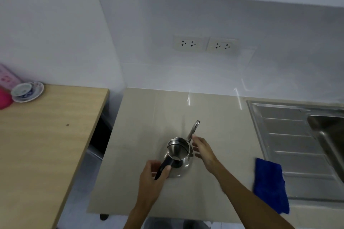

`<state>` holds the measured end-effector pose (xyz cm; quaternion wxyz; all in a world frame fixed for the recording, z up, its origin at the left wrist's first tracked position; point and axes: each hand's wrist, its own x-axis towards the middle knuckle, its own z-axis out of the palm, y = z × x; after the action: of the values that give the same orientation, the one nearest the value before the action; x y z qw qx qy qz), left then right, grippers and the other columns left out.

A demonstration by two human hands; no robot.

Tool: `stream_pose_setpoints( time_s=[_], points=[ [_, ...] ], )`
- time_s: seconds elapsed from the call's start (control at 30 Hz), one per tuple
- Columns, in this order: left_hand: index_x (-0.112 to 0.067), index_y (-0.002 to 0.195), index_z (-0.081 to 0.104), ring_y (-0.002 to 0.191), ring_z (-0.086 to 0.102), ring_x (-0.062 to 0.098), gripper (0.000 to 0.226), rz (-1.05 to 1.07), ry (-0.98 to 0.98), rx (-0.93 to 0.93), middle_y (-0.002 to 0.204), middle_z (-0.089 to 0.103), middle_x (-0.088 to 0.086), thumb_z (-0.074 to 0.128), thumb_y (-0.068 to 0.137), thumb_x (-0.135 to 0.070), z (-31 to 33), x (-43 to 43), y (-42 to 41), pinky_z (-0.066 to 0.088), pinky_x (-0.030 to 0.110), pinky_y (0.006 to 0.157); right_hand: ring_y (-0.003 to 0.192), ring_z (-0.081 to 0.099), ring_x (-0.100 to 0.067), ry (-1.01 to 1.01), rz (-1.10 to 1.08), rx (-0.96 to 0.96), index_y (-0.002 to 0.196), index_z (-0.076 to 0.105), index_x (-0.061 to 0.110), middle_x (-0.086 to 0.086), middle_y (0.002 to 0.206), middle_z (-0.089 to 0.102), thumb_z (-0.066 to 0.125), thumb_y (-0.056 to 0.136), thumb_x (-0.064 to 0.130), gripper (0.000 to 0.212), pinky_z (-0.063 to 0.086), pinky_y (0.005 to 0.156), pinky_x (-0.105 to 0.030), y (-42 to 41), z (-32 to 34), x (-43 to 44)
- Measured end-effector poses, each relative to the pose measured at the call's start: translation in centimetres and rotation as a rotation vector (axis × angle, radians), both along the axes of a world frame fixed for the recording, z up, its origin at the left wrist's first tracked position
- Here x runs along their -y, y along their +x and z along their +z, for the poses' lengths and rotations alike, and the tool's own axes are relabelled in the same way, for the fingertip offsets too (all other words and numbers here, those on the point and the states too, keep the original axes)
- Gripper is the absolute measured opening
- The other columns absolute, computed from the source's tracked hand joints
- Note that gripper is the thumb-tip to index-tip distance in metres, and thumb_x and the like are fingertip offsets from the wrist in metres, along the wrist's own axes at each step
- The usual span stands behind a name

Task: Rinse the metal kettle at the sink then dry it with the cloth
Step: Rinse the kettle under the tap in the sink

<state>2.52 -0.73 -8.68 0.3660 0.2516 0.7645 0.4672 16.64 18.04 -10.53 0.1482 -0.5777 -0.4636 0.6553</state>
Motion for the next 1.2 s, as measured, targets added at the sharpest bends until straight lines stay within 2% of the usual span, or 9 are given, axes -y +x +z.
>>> stream_pose_setpoints(
  time_s=[0.07, 0.17, 0.4, 0.57, 0.67, 0.8, 0.97, 1.1, 1.2],
  points=[
    [-0.017, 0.085, 0.063, 0.072, 0.064, 0.016, 0.033, -0.030, -0.005, 0.052, 0.076, 0.069, 0.004, 0.074, 0.082, -0.048, 0.1, 0.1, 0.2, 0.046, 0.019, 0.063, 0.096, 0.064, -0.020, -0.084, 0.003, -0.060, 0.113, 0.060, 0.016, 0.001, 0.107, 0.067, 0.060, 0.084, 0.067, 0.058, 0.053, 0.081, -0.036, -0.8, 0.4, -0.3],
    [-0.007, 0.077, 0.061, 0.060, 0.052, 0.011, 0.058, -0.048, -0.006, 0.093, 0.064, 0.060, 0.006, 0.062, 0.074, -0.065, 0.1, 0.1, 0.6, 0.043, 0.027, 0.060, 0.072, 0.056, -0.018, -0.185, -0.011, -0.109, 0.096, 0.059, 0.017, 0.001, 0.086, 0.062, 0.059, 0.092, 0.052, 0.035, 0.044, 0.057, -0.028, -1.5, 1.3, -0.2],
    [-0.002, 0.076, 0.061, 0.058, 0.047, 0.014, 0.064, -0.038, 0.008, 0.090, 0.061, 0.052, 0.002, 0.058, 0.074, -0.066, 0.4, -0.3, 1.3, 0.039, 0.032, 0.059, 0.070, 0.052, -0.016, -0.145, -0.041, -0.157, 0.091, 0.060, 0.020, 0.004, 0.074, 0.057, 0.061, 0.094, 0.033, 0.013, 0.039, 0.051, -0.028, -1.3, 1.4, 0.4],
    [0.000, 0.074, 0.059, 0.057, 0.045, 0.015, 0.062, -0.071, 0.062, 0.042, 0.060, 0.050, 0.004, 0.060, 0.074, -0.063, 1.8, -1.2, 3.9, 0.038, 0.034, 0.058, 0.081, 0.058, -0.012, -0.071, -0.190, -0.216, 0.112, 0.065, 0.017, 0.005, 0.086, 0.066, 0.070, 0.088, 0.035, 0.031, 0.042, 0.066, -0.028, 2.8, 2.3, 0.7],
    [0.003, 0.074, 0.057, 0.056, 0.044, 0.015, 0.063, -0.148, 0.119, 0.018, 0.059, 0.047, 0.003, 0.060, 0.076, -0.060, 3.2, -2.8, 6.9, 0.036, 0.033, 0.057, 0.082, 0.063, -0.013, -0.009, -0.296, -0.255, 0.116, 0.065, 0.015, 0.004, 0.087, 0.071, 0.073, 0.087, 0.035, 0.036, 0.047, 0.068, -0.029, 7.6, 4.1, 0.7],
    [0.004, 0.073, 0.054, 0.056, 0.042, 0.013, 0.062, -0.300, 0.171, 0.029, 0.059, 0.046, 0.001, 0.061, 0.077, -0.058, 5.2, -5.2, 13.6, 0.035, 0.030, 0.055, 0.098, 0.066, -0.017, 0.081, -0.399, -0.262, 0.123, 0.062, 0.018, -0.001, 0.105, 0.073, 0.071, 0.088, 0.042, 0.043, 0.051, 0.078, -0.033, 16.6, 6.1, 0.8],
    [-0.008, 0.068, 0.059, 0.051, 0.048, 0.008, 0.035, -0.499, 0.173, 0.106, 0.054, 0.054, -0.005, 0.069, 0.092, -0.031, 6.8, -7.9, 25.7, 0.038, 0.019, 0.050, 0.099, 0.066, -0.022, 0.169, -0.559, -0.219, 0.123, 0.062, 0.015, -0.004, 0.102, 0.072, 0.068, 0.089, 0.045, 0.046, 0.050, 0.084, -0.034, 30.4, 8.1, 1.6],
    [-0.014, 0.071, 0.061, 0.051, 0.052, 0.002, 0.028, -0.691, 0.149, 0.141, 0.054, 0.058, -0.005, 0.063, 0.097, -0.022, 7.4, -9.7, 37.6, 0.042, 0.018, 0.052, 0.089, 0.063, -0.013, 0.200, -0.690, -0.155, 0.122, 0.061, 0.012, 0.000, 0.097, 0.069, 0.061, 0.096, 0.042, 0.040, 0.045, 0.073, -0.026, 43.4, 9.4, 2.3],
    [-0.011, 0.074, 0.063, 0.051, 0.050, 0.006, 0.027, -0.814, 0.140, 0.162, 0.056, 0.055, -0.003, 0.061, 0.099, -0.021, 7.7, -10.9, 45.6, 0.041, 0.018, 0.050, 0.089, 0.064, -0.010, 0.226, -0.791, -0.122, 0.121, 0.062, 0.015, 0.000, 0.102, 0.071, 0.060, 0.096, 0.044, 0.038, 0.044, 0.070, -0.024, 51.7, 9.9, 2.8]
  ],
)
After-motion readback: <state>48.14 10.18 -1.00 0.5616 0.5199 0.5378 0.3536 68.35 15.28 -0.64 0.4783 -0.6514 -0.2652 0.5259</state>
